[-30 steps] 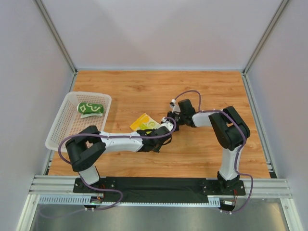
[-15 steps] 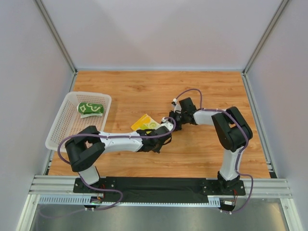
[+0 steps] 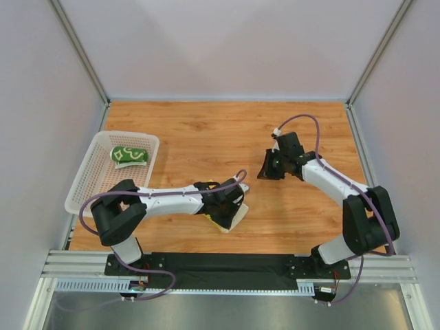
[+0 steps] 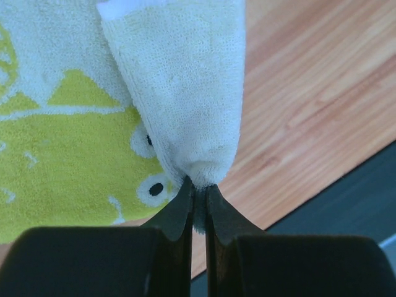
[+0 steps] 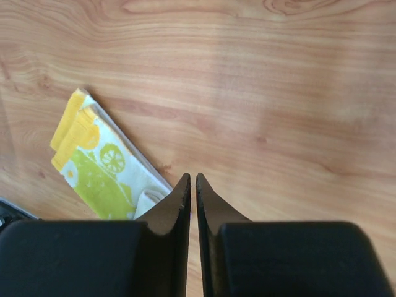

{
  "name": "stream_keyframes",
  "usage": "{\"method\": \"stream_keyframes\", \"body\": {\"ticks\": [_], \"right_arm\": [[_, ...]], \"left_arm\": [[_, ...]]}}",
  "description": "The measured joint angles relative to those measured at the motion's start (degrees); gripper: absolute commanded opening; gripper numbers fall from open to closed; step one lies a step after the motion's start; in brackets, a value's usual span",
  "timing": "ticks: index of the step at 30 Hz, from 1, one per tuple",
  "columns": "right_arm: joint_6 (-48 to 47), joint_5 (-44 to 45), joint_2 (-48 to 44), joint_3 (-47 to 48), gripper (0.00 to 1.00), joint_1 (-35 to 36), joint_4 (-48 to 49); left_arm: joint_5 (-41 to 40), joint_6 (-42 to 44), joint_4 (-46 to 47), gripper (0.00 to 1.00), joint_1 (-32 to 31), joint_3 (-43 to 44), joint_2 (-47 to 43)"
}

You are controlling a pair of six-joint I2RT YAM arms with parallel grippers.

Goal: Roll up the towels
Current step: Roll the towel

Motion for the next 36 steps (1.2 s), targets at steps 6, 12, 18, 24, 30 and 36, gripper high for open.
{"method": "stream_keyframes", "body": {"ticks": [6, 12, 18, 24, 30, 36], "right_arm": [[-0.22, 0.09, -11.52, -6.36, 0.22, 0.02, -1.99], [0.44, -3.32, -17.64, -13.25, 0.27, 0.11, -2.82], [1.77, -8.04, -21.75, -17.62, 0.36, 1.03, -1.53], [3.67, -12.37, -23.67, -20.70, 0.41, 3.26, 2.03], [6.10, -14.62, -23.69, -24.06, 0.49, 5.92, 6.69], [7.98, -15.21, -23.45, -25.42, 0.55, 8.85, 10.97]], "left_arm": [[11.10, -3.06, 2.23, 0.00, 3.74, -1.90, -1.53], [19.98, -8.17, 10.12, 0.00, 8.81, -8.57, -6.27], [29.62, -17.66, 25.20, 0.00, 14.21, -19.69, -7.67], [34.53, -27.32, 36.44, 0.00, 17.75, -25.97, -7.54], [38.05, -37.48, 45.59, 0.00, 20.81, -30.42, -5.31], [40.65, -45.66, 54.58, 0.00, 22.49, -34.01, -2.69]]}}
